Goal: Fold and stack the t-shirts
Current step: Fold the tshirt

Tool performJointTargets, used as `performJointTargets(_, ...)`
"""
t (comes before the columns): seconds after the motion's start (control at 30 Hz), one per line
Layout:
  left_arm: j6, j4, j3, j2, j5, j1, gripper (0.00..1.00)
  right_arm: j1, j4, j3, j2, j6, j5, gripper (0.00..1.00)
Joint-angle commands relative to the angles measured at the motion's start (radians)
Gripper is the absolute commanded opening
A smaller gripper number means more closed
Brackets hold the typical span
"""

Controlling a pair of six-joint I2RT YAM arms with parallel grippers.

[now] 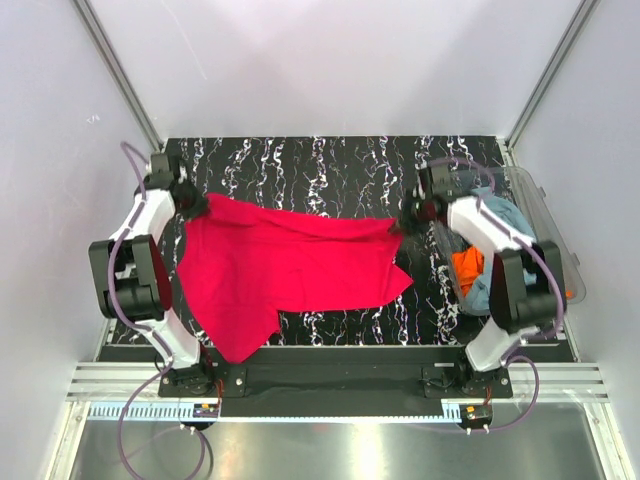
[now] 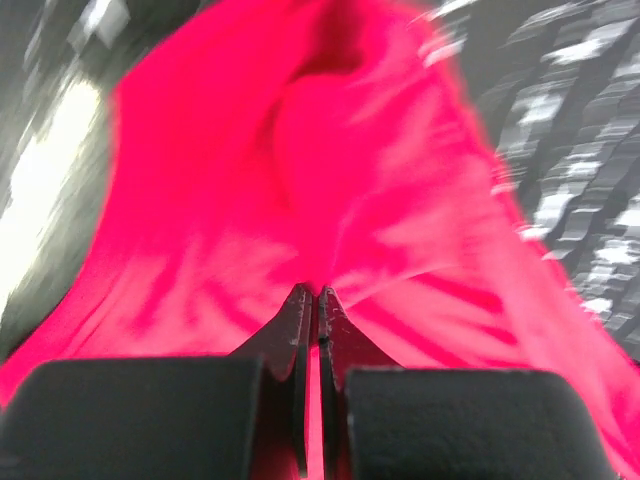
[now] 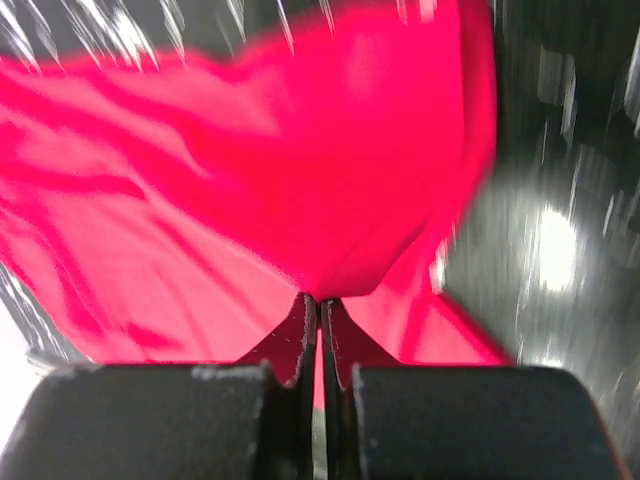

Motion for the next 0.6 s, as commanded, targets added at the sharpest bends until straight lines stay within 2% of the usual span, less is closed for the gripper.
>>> performJointTargets(0.0,0.038,0.088,0.141,0.016,0.092,-0.022,0.00,-0.042,0.005,0.231,0.153,-0.098,0.050,0.00)
performJointTargets(0.13,-0.022,0.161,0.262,0.101,0.161,-0.020,0.00,-0.088,-0.027,0.543,0.346,-0.153,0.048,0.00)
performJointTargets(0.23,-0.075,0.241,0.291,0.163,0.195,-0.022,0.00,-0.105,-0.067,0.737,0.497,-0.178,0.008,0.00)
performJointTargets(0.57,-0.201,0.505,0.316,0.281,0.184,-0.020,0.00,-0.125,-0.098,1.096,0.794,-0.253,-0.055,0.00)
